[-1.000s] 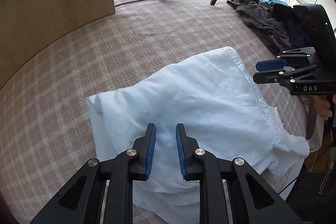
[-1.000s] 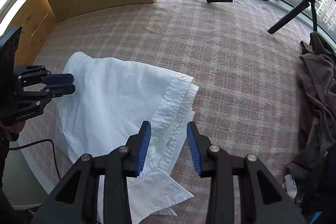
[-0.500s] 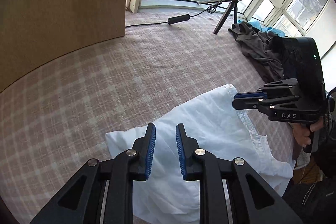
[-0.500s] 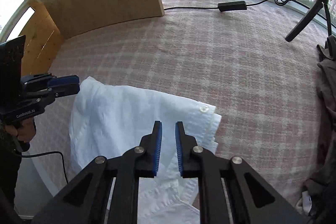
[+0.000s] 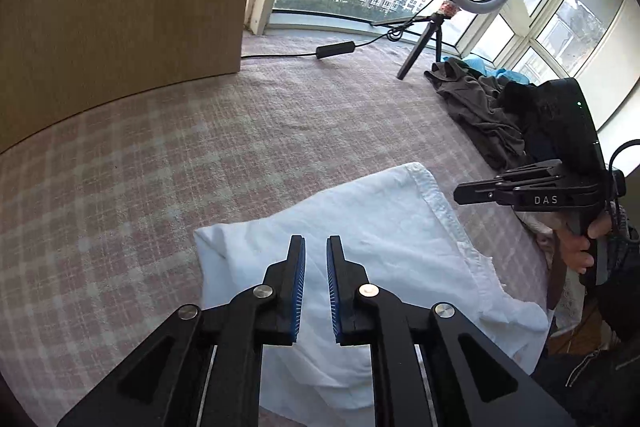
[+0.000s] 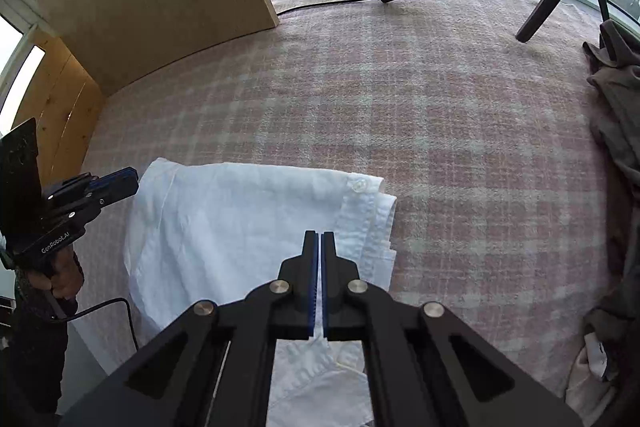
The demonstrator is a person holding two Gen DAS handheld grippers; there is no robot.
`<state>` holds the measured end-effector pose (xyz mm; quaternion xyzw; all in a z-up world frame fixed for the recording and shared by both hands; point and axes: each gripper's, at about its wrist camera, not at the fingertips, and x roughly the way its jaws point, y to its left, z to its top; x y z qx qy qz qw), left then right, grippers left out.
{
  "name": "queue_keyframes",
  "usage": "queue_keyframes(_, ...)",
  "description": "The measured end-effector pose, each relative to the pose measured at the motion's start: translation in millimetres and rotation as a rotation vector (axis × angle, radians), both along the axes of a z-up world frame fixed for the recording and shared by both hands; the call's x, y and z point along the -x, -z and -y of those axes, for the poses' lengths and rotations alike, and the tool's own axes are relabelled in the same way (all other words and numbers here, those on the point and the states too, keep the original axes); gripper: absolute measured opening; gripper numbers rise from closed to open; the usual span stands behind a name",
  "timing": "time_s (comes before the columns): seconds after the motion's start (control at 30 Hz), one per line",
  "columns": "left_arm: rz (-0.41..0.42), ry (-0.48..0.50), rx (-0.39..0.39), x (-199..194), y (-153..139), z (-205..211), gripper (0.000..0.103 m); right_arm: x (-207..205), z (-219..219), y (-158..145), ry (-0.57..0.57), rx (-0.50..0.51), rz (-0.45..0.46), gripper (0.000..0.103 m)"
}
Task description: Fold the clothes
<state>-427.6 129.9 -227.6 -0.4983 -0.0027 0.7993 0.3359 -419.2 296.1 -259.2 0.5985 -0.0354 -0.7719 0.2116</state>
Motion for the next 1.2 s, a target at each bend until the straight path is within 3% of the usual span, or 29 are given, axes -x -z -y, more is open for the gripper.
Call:
queue_keyframes(0.07,0.017,0.022,0.043,-12,15,-5,0.013,-16,7,10,-0.034,0.023,0.046,0.0)
queue_keyframes(0.13,0.038,0.027,0.09,-20,34,-6,0.015,-29,13,27,-0.066,-0.015,0.075,0.0)
queue_keyframes(0.2,0.062,0.004,0.084,-22,48,4,0.008,-37,13,44,-0.077,-0.077,0.083,0.0)
queue_keyframes(0.33,0.072,-0.132,0.037,-28,29,38,0.011,-44,-6,29,-0.011,-0.073,0.096,0.004)
queue_keyframes(0.37,0.078,-0.178,0.013,-29,23,50,0.023,-47,-12,19,0.002,-0.073,0.057,0.012)
queue_keyframes(0.4,0.092,-0.215,-0.015,-30,19,58,0.033,-49,-16,11,0.015,-0.073,0.022,0.029)
queue_keyframes(0.43,0.113,-0.241,-0.047,-30,17,64,0.034,-50,-21,5,0.026,-0.073,-0.009,0.041)
queue_keyframes(0.47,0.135,-0.267,-0.079,-30,15,70,0.036,-51,-24,1,0.039,-0.081,-0.041,0.061)
queue_keyframes(0.57,0.162,-0.342,-0.05,-25,17,70,0.042,-44,-27,3,0.078,-0.113,-0.084,0.063)
queue_keyframes(0.67,0.196,-0.409,-0.023,-17,27,63,0.044,-30,-27,17,0.089,-0.096,-0.048,0.063)
queue_keyframes(0.77,0.172,-0.441,0.026,-11,31,49,0.05,-18,-22,32,0.099,-0.107,-0.033,0.063)
queue_keyframes(0.9,0.145,-0.429,0.171,-5,43,31,0.054,-16,-19,47,0.073,-0.108,0.006,0.063)
queue_keyframes(1.07,0.21,-0.404,0.172,-2,59,22,0.058,-25,-6,57,0.013,-0.179,-0.04,0.07)
queue_keyframes(1.2,0.182,-0.353,0.241,-8,61,5,0.06,-26,1,61,-0.02,-0.212,-0.055,0.07)
